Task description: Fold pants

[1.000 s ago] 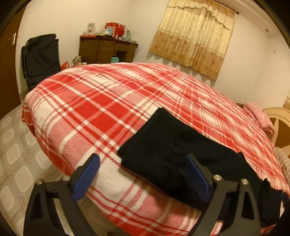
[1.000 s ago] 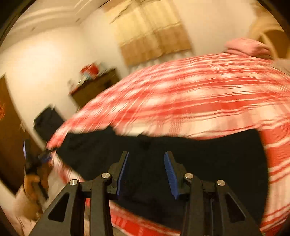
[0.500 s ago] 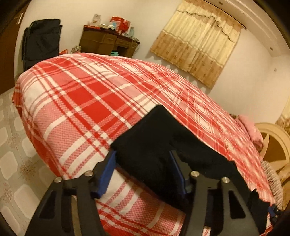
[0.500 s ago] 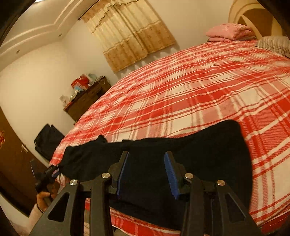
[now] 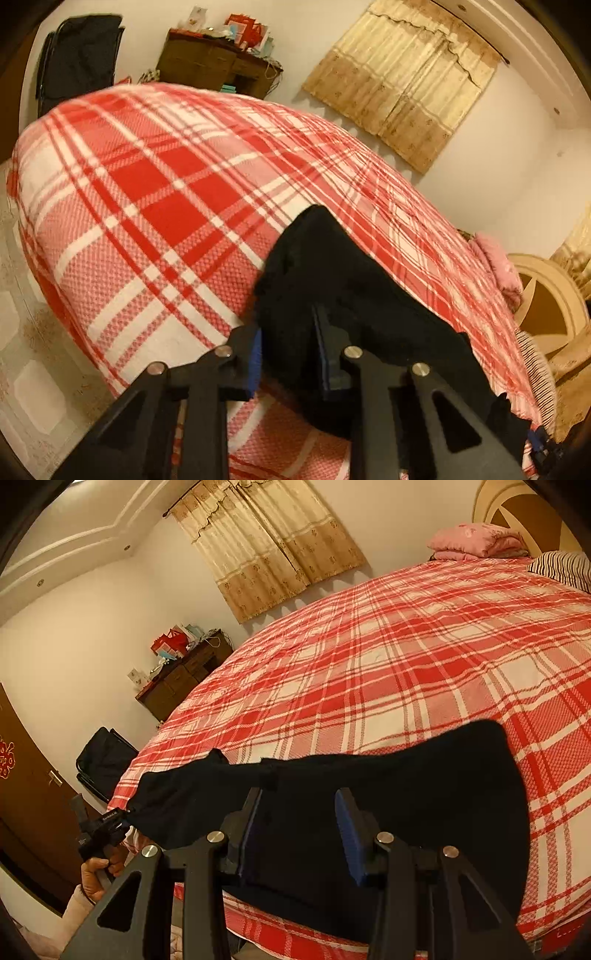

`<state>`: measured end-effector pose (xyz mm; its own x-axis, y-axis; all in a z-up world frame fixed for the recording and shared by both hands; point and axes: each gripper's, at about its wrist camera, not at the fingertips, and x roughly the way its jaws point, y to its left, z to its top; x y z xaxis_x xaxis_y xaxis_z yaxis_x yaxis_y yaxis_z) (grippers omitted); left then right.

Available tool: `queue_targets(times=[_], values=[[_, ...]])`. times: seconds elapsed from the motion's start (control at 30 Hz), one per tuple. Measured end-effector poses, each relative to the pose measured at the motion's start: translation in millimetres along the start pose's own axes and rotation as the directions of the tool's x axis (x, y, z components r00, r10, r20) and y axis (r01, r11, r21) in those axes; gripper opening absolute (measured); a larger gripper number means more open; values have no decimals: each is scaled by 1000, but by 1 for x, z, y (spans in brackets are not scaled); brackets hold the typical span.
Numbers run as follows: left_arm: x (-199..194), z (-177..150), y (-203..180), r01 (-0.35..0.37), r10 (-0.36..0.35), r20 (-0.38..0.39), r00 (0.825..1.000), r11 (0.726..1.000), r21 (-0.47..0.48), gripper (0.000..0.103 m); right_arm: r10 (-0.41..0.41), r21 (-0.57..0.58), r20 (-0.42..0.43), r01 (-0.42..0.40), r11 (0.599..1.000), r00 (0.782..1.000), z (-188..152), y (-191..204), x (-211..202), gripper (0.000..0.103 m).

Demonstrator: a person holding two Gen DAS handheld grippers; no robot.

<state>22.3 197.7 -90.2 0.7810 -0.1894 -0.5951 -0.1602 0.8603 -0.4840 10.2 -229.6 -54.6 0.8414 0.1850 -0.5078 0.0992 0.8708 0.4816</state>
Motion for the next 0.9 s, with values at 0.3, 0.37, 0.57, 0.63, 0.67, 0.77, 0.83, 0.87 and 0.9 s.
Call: queue_targets(times=[0.3,0.37,0.57,0.63,0.67,0.77,0.83,0.87,0.9], values=[[-45,-1,-119,170,-196,57,979,938,304,23,28,98,34,-31,995,999,9,-18,-13,42],[-53,-16,-160,237,-268,24,963,884,402,23,35,134,23,-38,990,999,10,-28,-13,42],[-71,-94,-264,486,-463,-203,863,650,584,23,59,201,29,-64,978,998,9,-45,-17,42],[-64,-127,-287,526,-465,-281,840,569,632,23,58,219,42,-66,974,997,10,-50,-20,42],[-58,-137,-293,535,-458,-305,835,546,645,23,53,231,45,-62,971,998,10,-54,-22,42],[-35,-175,-305,566,-395,-410,822,485,667,24,67,266,41,-75,961,997,9,-63,-22,42],[-21,-189,-307,561,-335,-451,827,462,687,26,94,284,28,-98,954,995,7,-66,-18,42],[-18,-191,-305,566,-316,-469,824,462,683,29,113,293,20,-114,949,993,6,-66,-16,42],[-19,-188,-301,576,-314,-483,817,465,672,31,128,299,14,-127,946,992,5,-66,-13,45]])
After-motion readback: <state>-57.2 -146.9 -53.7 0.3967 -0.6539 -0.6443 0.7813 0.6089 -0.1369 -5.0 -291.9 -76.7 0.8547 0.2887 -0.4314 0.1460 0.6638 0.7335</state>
